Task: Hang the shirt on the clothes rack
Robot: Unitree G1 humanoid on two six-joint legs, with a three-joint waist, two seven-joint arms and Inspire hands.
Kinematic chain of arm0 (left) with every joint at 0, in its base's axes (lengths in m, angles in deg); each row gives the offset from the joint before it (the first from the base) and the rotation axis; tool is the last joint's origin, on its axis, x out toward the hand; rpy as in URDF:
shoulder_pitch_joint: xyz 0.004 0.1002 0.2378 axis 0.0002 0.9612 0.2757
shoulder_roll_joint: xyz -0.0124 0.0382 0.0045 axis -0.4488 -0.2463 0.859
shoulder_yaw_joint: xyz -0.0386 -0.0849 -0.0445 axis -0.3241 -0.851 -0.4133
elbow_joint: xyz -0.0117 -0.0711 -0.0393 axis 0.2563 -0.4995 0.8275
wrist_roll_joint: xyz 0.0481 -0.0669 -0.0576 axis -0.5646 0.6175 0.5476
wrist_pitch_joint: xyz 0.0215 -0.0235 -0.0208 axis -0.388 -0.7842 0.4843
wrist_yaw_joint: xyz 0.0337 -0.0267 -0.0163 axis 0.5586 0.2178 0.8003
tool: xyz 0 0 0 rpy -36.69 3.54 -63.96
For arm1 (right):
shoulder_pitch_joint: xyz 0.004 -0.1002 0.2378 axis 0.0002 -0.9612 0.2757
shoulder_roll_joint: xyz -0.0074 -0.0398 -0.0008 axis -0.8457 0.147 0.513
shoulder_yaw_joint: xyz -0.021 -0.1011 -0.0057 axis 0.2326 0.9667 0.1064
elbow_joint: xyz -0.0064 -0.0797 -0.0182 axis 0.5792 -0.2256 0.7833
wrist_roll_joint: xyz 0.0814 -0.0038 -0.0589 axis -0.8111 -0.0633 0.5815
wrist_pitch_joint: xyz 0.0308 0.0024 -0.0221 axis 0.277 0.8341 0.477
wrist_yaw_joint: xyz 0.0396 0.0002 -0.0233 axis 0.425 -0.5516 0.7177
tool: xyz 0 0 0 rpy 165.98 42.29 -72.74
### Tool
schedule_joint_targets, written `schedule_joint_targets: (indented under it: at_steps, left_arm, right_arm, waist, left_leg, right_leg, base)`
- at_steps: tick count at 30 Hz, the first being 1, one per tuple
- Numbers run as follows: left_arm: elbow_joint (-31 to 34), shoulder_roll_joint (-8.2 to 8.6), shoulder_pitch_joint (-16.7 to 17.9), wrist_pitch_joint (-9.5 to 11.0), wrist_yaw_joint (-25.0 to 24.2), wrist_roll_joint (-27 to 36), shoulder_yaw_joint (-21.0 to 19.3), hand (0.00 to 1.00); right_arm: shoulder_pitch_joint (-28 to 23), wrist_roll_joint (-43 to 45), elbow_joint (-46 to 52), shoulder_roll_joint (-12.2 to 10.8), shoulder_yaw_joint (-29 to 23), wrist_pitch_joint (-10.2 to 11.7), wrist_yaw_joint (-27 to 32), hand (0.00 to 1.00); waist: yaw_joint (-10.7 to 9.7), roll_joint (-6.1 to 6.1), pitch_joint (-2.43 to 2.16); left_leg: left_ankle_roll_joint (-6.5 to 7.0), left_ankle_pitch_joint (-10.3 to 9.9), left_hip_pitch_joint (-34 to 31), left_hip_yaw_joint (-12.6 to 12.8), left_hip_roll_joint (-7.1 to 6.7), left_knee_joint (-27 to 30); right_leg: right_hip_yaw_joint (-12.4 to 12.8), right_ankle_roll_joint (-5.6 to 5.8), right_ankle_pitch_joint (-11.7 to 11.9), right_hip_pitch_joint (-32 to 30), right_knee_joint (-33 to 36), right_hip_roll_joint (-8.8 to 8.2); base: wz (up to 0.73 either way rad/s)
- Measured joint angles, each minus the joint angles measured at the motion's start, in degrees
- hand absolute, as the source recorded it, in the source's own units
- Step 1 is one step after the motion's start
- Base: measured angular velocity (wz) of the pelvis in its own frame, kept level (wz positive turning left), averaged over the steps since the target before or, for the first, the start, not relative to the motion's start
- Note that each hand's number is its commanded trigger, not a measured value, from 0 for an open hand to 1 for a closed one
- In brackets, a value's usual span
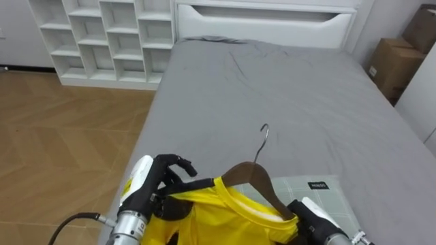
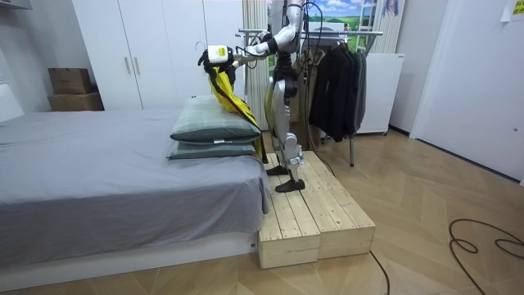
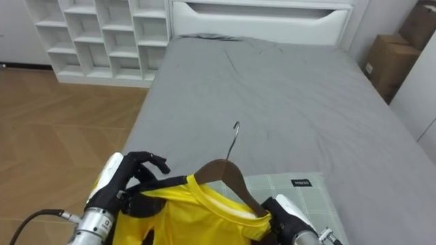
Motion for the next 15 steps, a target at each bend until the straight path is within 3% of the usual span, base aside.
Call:
schedule_joint_targets:
  at_steps: [15]
  left_arm:
    - [-1.1, 0.1, 0.0, 0.0, -3.2, 1.3, 0.0, 0.0]
  right_arm:
    - [0.0, 0.0, -1.6, -0.1, 0.0, -2.5, 0.0, 1.0]
  waist:
    - [0.3, -0.23, 0.0]
  left_leg:
    - [0.0, 0.0, -0.4, 0.4, 0.0, 0.0]
  right_leg:
    - [0.1, 0.02, 0.0, -0.5, 0.1, 0.04]
  base:
    - [0.0]
